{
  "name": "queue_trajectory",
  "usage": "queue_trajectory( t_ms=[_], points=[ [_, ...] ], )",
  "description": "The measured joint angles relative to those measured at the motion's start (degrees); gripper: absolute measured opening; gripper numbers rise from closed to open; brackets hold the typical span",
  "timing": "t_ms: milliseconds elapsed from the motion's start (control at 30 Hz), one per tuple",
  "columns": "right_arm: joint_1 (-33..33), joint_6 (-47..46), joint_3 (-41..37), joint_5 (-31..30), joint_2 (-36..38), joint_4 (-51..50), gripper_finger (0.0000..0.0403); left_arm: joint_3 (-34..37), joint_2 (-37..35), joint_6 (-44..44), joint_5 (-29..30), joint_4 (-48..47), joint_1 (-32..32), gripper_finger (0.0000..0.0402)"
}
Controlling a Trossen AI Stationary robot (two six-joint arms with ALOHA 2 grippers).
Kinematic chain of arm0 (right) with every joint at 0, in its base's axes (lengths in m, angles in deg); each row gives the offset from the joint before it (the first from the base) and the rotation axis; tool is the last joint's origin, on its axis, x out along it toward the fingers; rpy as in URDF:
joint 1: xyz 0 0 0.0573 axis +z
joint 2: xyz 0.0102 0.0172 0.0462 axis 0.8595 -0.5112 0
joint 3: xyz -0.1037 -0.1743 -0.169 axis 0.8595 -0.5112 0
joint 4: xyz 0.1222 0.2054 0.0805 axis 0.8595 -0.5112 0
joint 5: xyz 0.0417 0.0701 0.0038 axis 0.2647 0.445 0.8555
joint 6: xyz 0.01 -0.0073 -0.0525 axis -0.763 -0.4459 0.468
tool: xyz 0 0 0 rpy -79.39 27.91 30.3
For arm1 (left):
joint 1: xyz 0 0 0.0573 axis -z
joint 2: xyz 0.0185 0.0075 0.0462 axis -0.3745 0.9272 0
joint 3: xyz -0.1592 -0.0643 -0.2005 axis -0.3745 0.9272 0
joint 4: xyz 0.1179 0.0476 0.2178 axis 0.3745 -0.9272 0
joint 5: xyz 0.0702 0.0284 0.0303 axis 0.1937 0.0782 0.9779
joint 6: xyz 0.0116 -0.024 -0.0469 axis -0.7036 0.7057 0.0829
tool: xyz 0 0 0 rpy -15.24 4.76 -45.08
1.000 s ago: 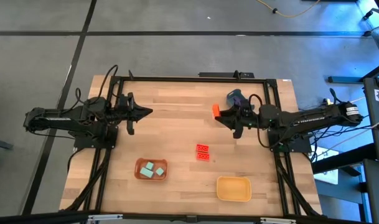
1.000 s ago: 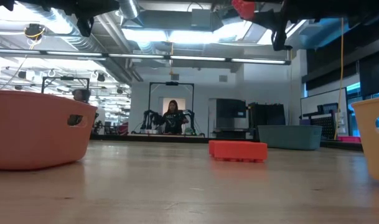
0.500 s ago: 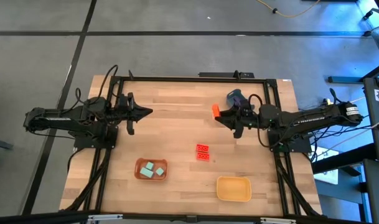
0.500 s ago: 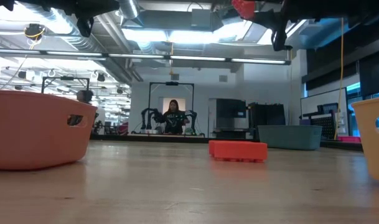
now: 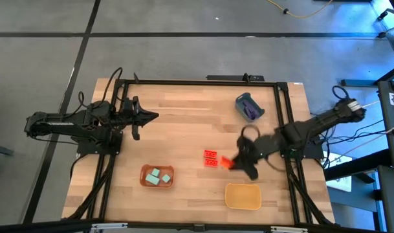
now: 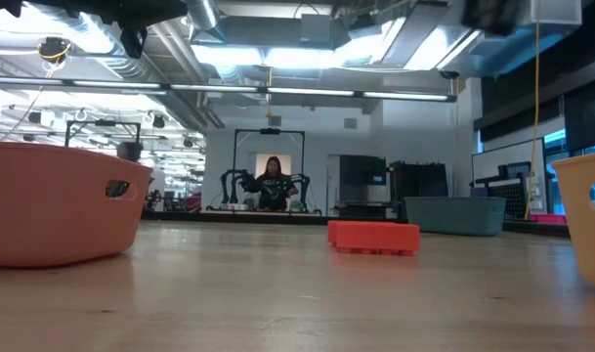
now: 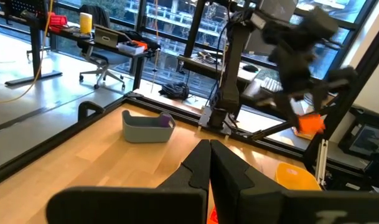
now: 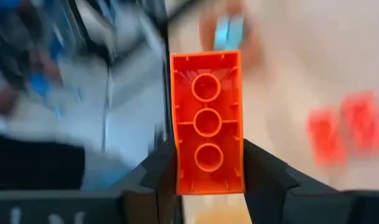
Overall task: Sort & place blocks by color
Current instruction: Put the top orange game piece into the yellow bin
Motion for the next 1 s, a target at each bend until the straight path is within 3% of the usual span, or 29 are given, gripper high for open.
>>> queue_trajectory(
  t_ms=[133, 333, 733, 1000],
  points=[
    [7.48, -5.80, 5.26, 4.99, -6.66, -12.11, 0.0139, 0.00, 0.01, 0.00, 0.00, 0.02, -0.01, 0.0000],
    [13.96, -12.31, 5.35, 7.67, -15.46, -17.66, 0.0139, 0.00, -0.01, 0.00, 0.00, 0.02, -0.02, 0.0000],
    [14.34, -12.66, 5.32, 7.70, -29.79, -16.58, 0.0139, 0.00, -0.01, -0.05, -0.22, 0.02, -0.02, 0.0000],
    [14.27, -12.73, 5.35, 7.14, -34.31, -13.87, 0.0139, 0.00, -0.01, -0.07, -0.24, 0.02, -0.02, 0.0000]
  ],
)
